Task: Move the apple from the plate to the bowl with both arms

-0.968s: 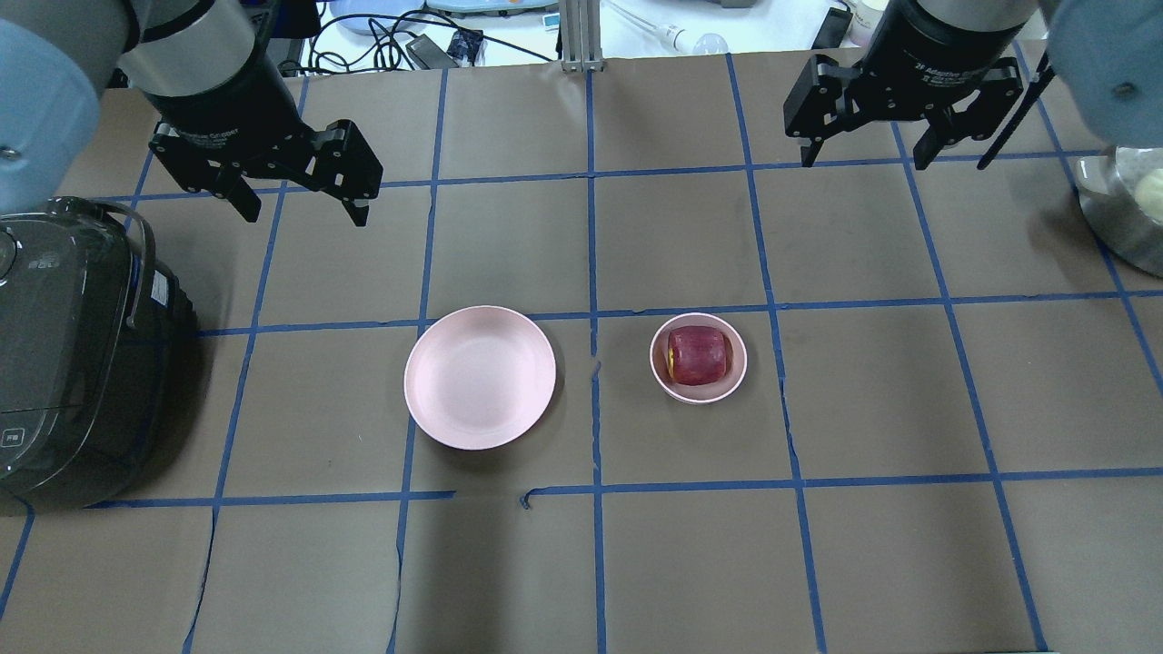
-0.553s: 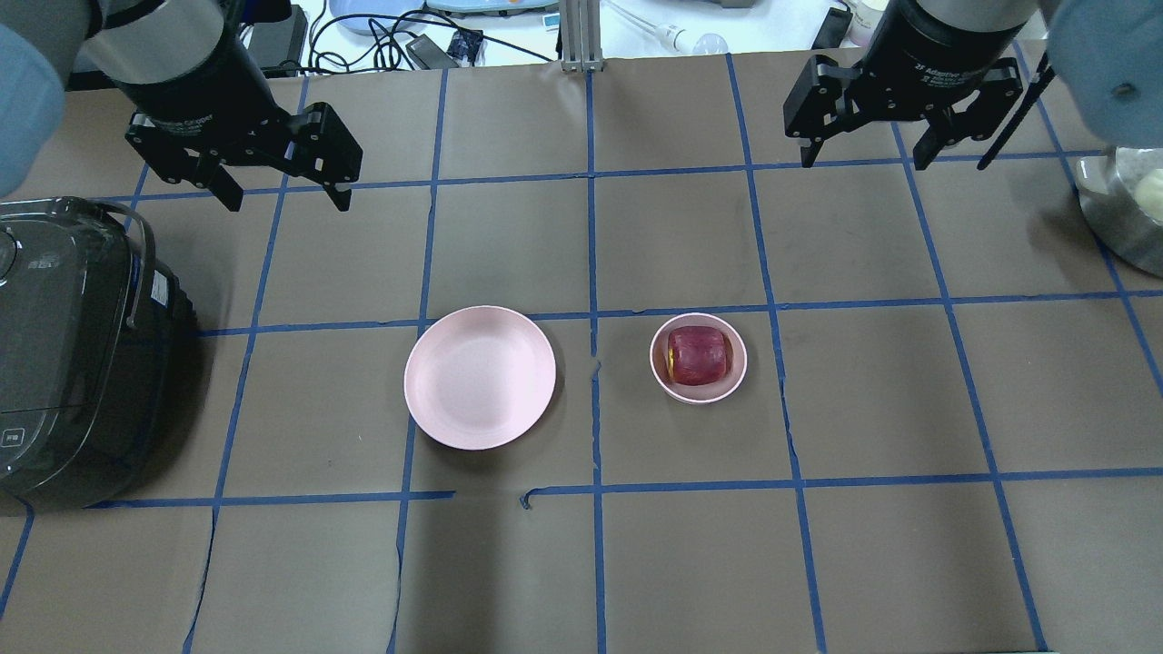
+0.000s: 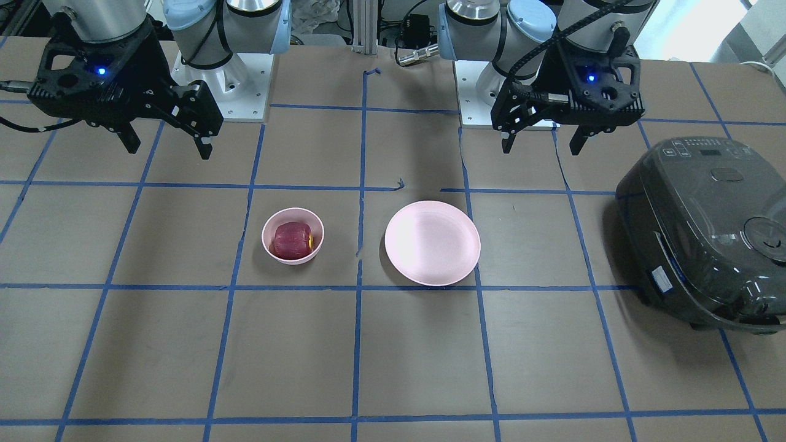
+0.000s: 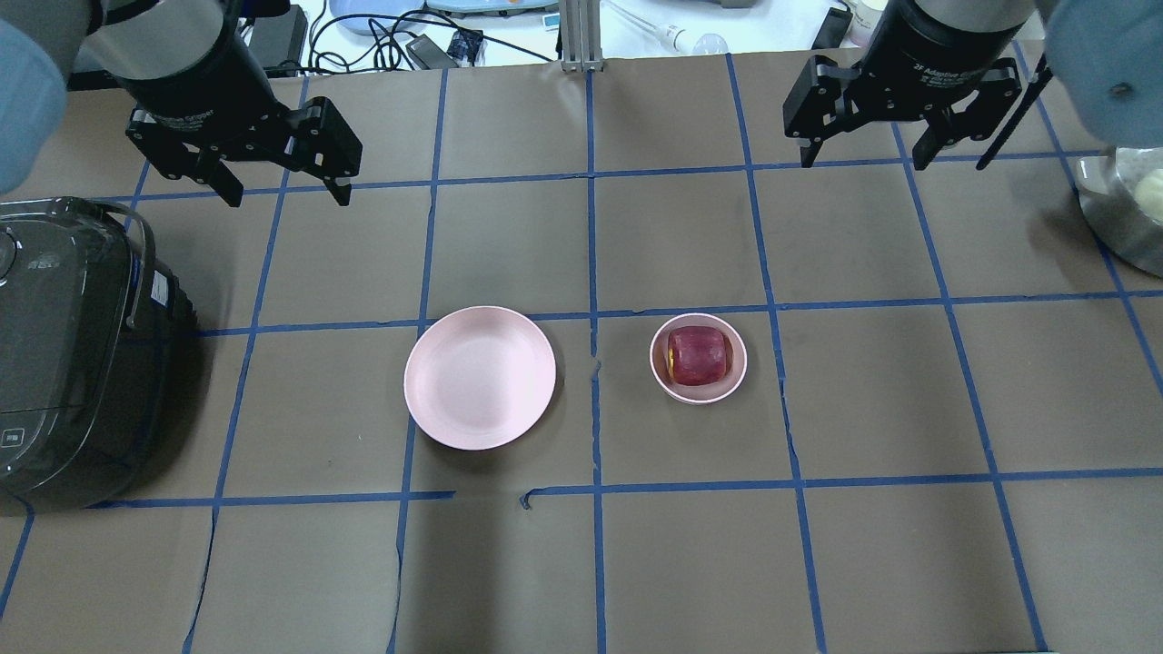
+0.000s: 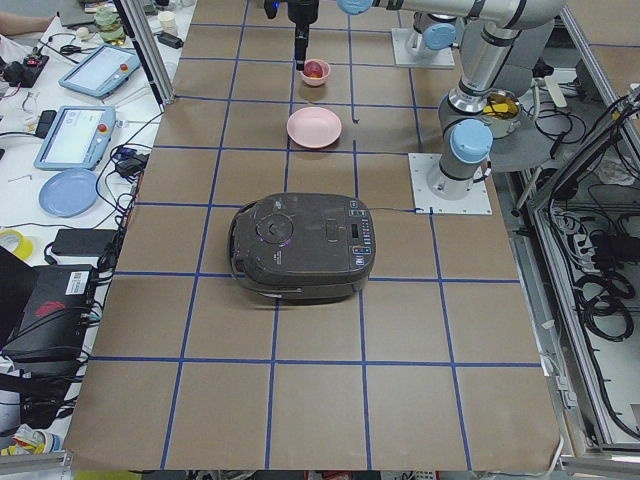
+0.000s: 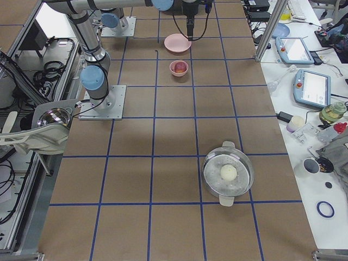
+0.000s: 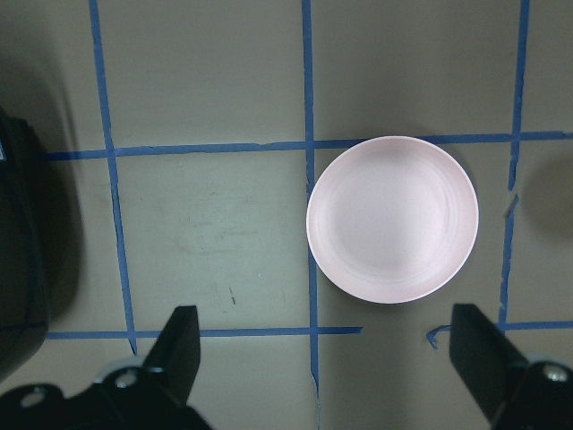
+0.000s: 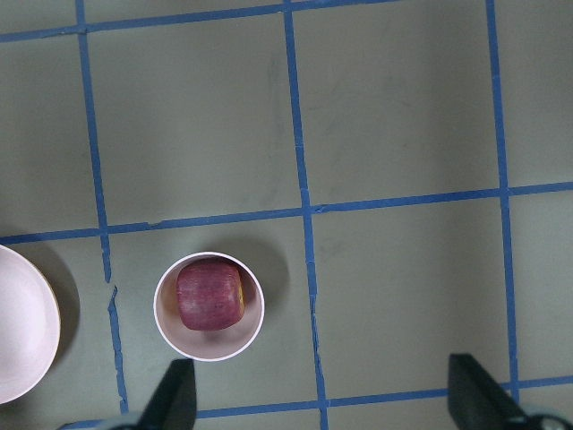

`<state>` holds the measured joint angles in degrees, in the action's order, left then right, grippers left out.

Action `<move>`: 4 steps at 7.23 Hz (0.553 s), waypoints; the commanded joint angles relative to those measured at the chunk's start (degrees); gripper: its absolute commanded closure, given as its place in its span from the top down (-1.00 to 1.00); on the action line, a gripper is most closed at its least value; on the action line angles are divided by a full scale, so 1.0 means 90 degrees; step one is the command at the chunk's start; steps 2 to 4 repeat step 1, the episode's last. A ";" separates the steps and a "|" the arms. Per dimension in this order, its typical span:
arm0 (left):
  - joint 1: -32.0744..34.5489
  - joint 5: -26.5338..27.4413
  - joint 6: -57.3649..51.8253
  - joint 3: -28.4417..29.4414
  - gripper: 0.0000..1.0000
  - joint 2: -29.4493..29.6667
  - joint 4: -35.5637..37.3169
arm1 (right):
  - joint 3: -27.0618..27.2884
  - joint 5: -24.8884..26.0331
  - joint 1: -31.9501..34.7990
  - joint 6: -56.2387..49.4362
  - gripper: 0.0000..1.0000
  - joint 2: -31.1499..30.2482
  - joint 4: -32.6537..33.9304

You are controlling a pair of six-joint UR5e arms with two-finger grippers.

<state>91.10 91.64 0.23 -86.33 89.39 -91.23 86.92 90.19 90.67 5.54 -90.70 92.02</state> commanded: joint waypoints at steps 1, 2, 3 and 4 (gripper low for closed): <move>0.0014 -0.0007 0.0091 -0.0007 1.00 0.0029 0.0010 | 0.0000 0.0008 -0.0005 0.0000 1.00 0.0010 0.0000; 0.0014 -0.0007 0.0091 -0.0007 1.00 0.0029 0.0010 | 0.0000 0.0008 -0.0005 0.0000 1.00 0.0010 0.0000; 0.0014 -0.0007 0.0091 -0.0007 1.00 0.0029 0.0010 | 0.0000 0.0008 -0.0005 0.0000 1.00 0.0010 0.0000; 0.0014 -0.0007 0.0091 -0.0007 1.00 0.0029 0.0010 | 0.0000 0.0008 -0.0005 0.0000 1.00 0.0010 0.0000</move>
